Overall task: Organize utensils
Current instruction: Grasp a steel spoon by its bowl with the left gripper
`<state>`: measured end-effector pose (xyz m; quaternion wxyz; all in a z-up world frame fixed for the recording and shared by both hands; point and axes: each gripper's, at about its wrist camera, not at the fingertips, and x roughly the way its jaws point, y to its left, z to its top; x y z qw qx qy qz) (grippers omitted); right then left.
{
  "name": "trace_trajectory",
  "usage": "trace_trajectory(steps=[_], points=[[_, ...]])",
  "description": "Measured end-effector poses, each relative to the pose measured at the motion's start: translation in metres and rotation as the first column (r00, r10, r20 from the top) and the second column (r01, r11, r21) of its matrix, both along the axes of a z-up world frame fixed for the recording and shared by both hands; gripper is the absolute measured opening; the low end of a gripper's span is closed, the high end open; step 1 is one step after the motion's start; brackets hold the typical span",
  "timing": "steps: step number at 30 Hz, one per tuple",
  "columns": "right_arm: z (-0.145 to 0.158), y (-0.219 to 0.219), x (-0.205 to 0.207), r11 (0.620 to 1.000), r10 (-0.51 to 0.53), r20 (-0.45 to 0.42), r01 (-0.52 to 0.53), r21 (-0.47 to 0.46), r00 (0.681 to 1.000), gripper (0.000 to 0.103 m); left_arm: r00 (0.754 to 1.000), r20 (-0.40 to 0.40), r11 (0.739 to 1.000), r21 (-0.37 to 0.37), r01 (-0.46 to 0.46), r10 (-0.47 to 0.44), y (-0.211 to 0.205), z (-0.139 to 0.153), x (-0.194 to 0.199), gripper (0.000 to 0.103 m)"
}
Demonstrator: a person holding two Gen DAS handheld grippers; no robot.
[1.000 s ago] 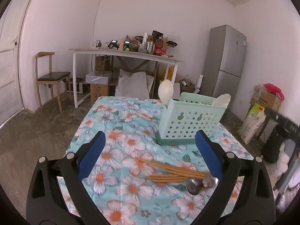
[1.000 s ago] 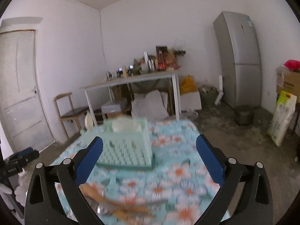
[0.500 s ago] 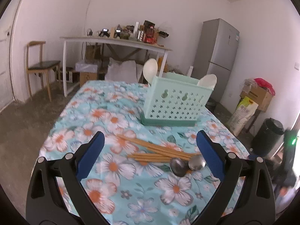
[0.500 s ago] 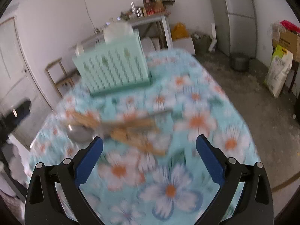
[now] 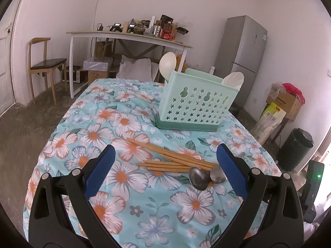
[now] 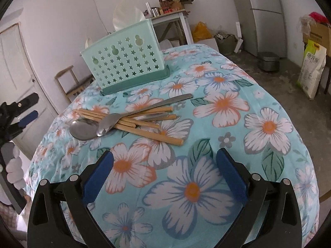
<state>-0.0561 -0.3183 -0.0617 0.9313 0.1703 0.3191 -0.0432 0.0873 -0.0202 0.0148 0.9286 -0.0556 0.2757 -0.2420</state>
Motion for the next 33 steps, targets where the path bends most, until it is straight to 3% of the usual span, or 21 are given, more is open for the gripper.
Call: trace_trajectory(steps=[17, 28, 33], points=[[-0.003, 0.003, 0.005, 0.999, 0.024, 0.000, -0.024, -0.048, 1.000, 0.097, 0.997, -0.070, 0.999, 0.040, -0.016, 0.018, -0.012, -0.015, 0.009, 0.095], [-0.003, -0.002, 0.004, 1.000, 0.026, 0.009, -0.025, -0.015, 1.000, 0.097, 0.997, -0.078, 0.997, 0.073, 0.029, -0.023, -0.021, -0.015, 0.002, 0.094], [-0.002, -0.005, 0.003, 1.000, 0.027, 0.018, -0.027, 0.011, 0.999, 0.097, 0.994, -0.098, 0.995, 0.083, 0.053, -0.045, -0.025, -0.017, -0.002, 0.083]])
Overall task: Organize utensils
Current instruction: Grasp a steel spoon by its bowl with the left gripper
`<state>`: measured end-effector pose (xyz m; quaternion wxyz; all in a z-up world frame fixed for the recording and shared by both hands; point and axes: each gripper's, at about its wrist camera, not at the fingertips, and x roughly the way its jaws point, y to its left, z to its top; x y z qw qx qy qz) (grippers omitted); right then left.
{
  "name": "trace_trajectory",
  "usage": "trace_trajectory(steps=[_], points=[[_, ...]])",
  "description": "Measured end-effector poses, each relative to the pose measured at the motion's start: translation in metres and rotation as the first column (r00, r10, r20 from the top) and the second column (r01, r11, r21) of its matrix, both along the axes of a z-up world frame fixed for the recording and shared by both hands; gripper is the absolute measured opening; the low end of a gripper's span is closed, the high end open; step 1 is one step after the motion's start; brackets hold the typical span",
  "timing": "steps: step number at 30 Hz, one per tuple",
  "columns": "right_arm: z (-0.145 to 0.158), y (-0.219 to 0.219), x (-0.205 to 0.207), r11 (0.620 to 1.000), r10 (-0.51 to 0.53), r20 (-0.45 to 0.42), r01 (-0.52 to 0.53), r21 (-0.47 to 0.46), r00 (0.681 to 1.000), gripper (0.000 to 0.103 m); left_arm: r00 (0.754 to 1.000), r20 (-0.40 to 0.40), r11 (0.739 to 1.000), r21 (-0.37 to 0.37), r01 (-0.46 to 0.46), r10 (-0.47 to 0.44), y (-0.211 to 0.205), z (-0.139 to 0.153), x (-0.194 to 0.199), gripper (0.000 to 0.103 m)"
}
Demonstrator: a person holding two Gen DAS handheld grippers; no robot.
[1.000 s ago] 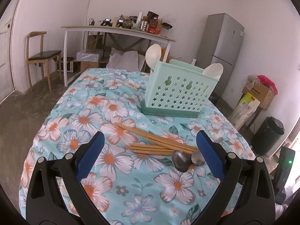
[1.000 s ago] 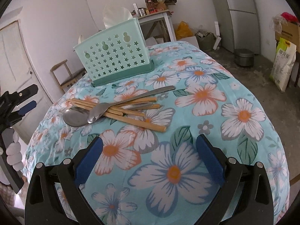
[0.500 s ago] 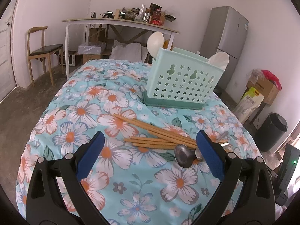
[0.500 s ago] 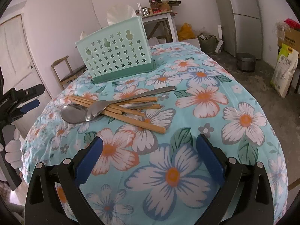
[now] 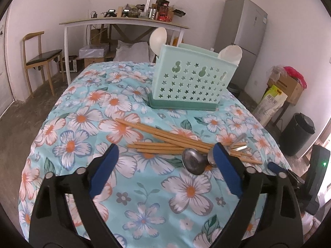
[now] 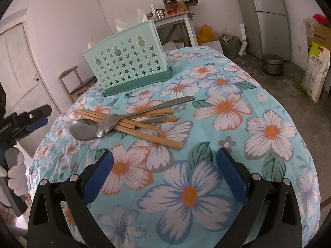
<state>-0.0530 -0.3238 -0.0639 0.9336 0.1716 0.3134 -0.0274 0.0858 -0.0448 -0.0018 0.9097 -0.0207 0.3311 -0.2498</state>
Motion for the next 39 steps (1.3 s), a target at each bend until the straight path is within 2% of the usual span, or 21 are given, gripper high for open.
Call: trace_trajectory(steps=[4, 8, 14, 18, 23, 25, 29, 33, 35, 37, 39], points=[[0.000, -0.001, 0.000, 1.000, 0.000, 0.001, 0.000, 0.001, 1.000, 0.097, 0.999, -0.039, 1.000, -0.009, 0.022, -0.023, -0.002, -0.004, -0.001, 0.072], [0.000, -0.001, 0.000, 1.000, 0.000, 0.004, 0.000, 0.006, 1.000, 0.097, 0.991, -0.116, 0.997, -0.032, 0.067, -0.070, -0.009, -0.014, 0.001, 0.062], [0.001, 0.000, -0.001, 1.000, 0.003, 0.007, -0.003, 0.006, 1.000, 0.097, 0.967, -0.227, 0.990, -0.111, 0.091, -0.114, -0.016, -0.031, 0.006, 0.045], [0.000, -0.001, -0.001, 1.000, 0.003, 0.008, -0.003, 0.006, 1.000, 0.097, 0.942, -0.316, 0.984, -0.168, 0.060, -0.111, -0.015, -0.047, 0.017, 0.037], [0.000, -0.001, -0.001, 1.000, 0.003, 0.006, -0.003, 0.006, 1.000, 0.097, 0.911, -0.399, 0.958, -0.286, -0.019, -0.101, -0.006, -0.060, 0.034, 0.034], [0.000, -0.001, -0.001, 1.000, 0.003, 0.008, -0.004, 0.005, 1.000, 0.097, 0.907, -0.410, 0.952, -0.303, -0.038, -0.094, -0.005, -0.063, 0.037, 0.031], [0.000, 0.000, -0.001, 1.000, 0.004, 0.008, -0.004, 0.006, 1.000, 0.097, 0.912, -0.406, 0.958, -0.281, -0.055, -0.067, -0.008, -0.063, 0.038, 0.024], [0.000, 0.000, -0.001, 1.000, 0.005, 0.004, -0.005, 0.000, 1.000, 0.097, 0.930, -0.364, 0.974, -0.224, -0.031, -0.054, -0.016, -0.057, 0.036, 0.021], [0.000, 0.001, 0.000, 1.000, 0.005, 0.001, -0.005, -0.006, 1.000, 0.097, 0.934, -0.353, 0.976, -0.218, -0.020, -0.060, -0.016, -0.056, 0.034, 0.017], [0.000, 0.001, 0.000, 1.000, 0.006, 0.001, -0.006, -0.008, 1.000, 0.097, 0.933, -0.352, 0.975, -0.224, -0.012, -0.069, -0.017, -0.056, 0.035, 0.008], [0.000, 0.001, 0.000, 1.000, 0.006, 0.002, -0.006, -0.007, 1.000, 0.097, 0.935, -0.345, 0.975, -0.222, -0.003, -0.075, -0.017, -0.055, 0.034, 0.007]])
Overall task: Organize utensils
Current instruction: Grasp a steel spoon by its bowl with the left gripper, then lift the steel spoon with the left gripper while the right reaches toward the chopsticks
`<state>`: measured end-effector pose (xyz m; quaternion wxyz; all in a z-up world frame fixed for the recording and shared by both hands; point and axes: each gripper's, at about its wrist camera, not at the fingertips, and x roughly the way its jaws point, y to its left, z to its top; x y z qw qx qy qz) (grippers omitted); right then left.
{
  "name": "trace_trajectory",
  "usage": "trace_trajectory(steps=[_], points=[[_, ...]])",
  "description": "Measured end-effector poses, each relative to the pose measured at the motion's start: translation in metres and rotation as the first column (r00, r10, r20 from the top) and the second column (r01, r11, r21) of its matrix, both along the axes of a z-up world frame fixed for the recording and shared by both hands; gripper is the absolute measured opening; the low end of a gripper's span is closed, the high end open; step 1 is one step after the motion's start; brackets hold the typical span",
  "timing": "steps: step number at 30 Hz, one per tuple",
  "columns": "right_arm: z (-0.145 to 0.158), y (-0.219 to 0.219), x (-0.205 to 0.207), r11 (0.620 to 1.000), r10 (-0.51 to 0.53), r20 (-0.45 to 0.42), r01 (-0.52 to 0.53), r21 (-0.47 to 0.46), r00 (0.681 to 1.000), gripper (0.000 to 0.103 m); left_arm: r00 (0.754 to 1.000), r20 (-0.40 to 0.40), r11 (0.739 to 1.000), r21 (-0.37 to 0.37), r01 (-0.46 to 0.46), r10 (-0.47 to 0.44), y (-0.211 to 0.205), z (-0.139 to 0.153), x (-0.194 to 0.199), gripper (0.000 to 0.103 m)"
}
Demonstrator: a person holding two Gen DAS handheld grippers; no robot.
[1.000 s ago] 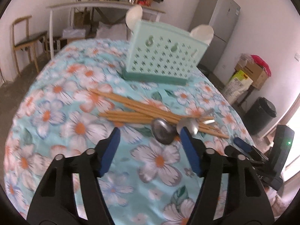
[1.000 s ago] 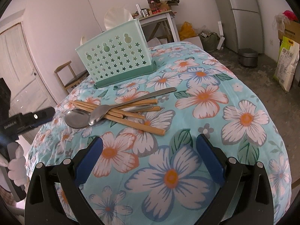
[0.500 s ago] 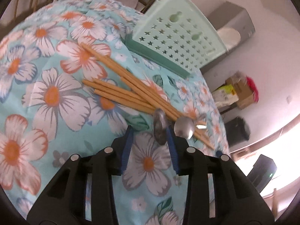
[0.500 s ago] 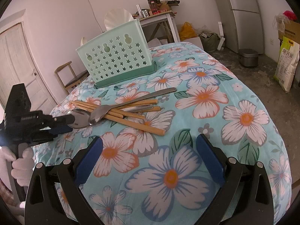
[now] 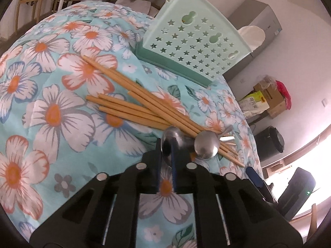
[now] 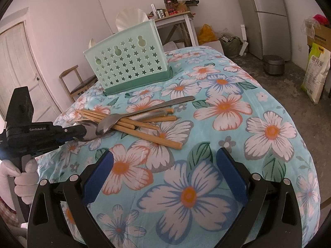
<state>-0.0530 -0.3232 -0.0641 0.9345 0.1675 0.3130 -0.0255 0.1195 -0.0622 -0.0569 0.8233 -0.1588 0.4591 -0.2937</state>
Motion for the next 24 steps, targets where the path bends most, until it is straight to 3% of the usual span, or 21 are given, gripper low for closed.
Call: trace_trajectory(steps=[15, 24], points=[[0.000, 0.000, 0.000, 1.000, -0.001, 0.003, 0.001, -0.002, 1.000, 0.097, 0.998, 0.042, 0.997, 0.063, 0.034, -0.036, 0.032, 0.017, -0.028, 0.004], [0.000, 0.001, 0.001, 0.999, -0.011, -0.016, 0.010, -0.053, 1.000, 0.089, 0.997, 0.082, 0.996, 0.090, 0.004, -0.011, 0.059, 0.021, -0.037, 0.004]])
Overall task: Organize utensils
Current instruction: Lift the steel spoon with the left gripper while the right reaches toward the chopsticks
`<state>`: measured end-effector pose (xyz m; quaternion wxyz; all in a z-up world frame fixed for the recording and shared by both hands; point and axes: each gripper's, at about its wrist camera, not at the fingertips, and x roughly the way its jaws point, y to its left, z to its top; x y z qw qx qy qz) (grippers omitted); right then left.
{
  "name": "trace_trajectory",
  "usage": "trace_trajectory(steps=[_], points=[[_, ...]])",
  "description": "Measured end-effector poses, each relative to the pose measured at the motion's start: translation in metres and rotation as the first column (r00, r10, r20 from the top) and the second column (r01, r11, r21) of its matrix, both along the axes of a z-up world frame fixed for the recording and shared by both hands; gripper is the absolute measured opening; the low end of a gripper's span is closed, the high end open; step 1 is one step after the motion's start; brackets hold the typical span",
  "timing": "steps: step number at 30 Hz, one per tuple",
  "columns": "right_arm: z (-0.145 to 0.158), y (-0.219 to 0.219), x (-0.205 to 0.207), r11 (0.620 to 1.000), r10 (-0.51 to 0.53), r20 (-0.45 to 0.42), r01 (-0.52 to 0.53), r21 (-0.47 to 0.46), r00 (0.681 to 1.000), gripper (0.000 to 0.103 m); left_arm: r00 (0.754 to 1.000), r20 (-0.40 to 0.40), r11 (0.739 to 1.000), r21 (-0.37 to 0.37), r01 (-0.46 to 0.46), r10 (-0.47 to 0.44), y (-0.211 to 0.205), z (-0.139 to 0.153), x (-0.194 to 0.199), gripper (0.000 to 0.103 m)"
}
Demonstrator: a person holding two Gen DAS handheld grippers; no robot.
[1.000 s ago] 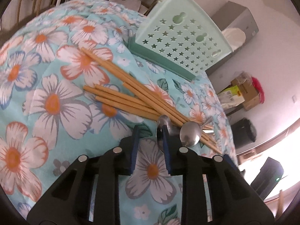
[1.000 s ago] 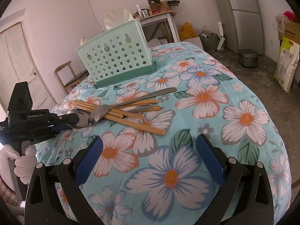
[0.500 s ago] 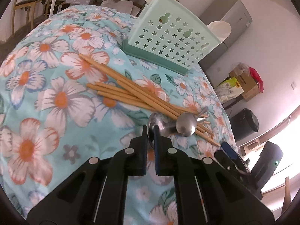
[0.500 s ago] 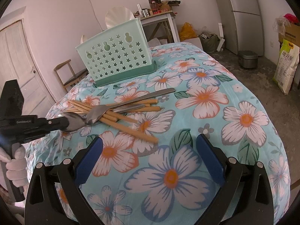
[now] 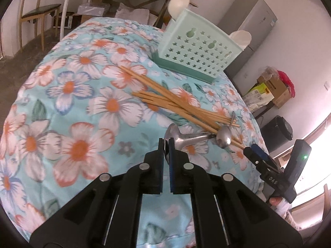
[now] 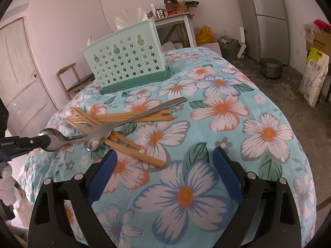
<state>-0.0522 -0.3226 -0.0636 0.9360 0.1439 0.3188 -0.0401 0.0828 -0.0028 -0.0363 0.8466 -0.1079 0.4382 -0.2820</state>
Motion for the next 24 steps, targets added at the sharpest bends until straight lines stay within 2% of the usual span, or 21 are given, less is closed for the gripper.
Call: trace_trajectory(steps=[5, 10, 13, 15, 18, 20, 23, 24], points=[[0.002, 0.002, 0.000, 0.998, -0.014, -0.033, 0.012, -0.059, 0.999, 0.079, 0.999, 0.003, 0.999, 0.000, -0.035, 0.035, 0.019, -0.001, 0.002, 0.004], [0.007, 0.008, -0.001, 0.993, -0.007, -0.053, 0.001, -0.120, 0.999, 0.058, 0.999, 0.000, 0.998, -0.005, -0.055, 0.055, 0.027, -0.003, 0.004, 0.005], [0.011, 0.023, 0.000, 0.979, 0.039, -0.059, -0.050, -0.199, 0.998, 0.048, 0.998, 0.002, 0.998, -0.006, -0.063, 0.064, 0.029, -0.004, 0.006, 0.005], [0.013, 0.036, 0.002, 0.961, 0.076, -0.060, -0.089, -0.263, 0.995, 0.046, 0.998, 0.002, 0.998, -0.006, -0.067, 0.067, 0.029, -0.005, 0.006, 0.005], [0.015, 0.063, 0.006, 0.895, 0.154, -0.072, -0.170, -0.412, 0.986, 0.045, 0.998, 0.004, 0.998, -0.004, -0.069, 0.069, 0.029, -0.006, 0.007, 0.005], [0.014, 0.078, 0.012, 0.833, 0.189, -0.102, -0.214, -0.510, 0.977, 0.045, 0.998, 0.003, 0.998, -0.003, -0.070, 0.070, 0.030, -0.006, 0.008, 0.006], [0.008, 0.100, 0.023, 0.681, 0.243, -0.178, -0.298, -0.669, 0.954, 0.045, 0.997, -0.002, 0.997, -0.005, -0.073, 0.073, 0.031, -0.008, 0.011, 0.006], [0.007, 0.103, 0.025, 0.646, 0.254, -0.193, -0.315, -0.696, 0.948, 0.045, 0.997, -0.003, 0.997, -0.005, -0.074, 0.074, 0.031, -0.008, 0.011, 0.006]])
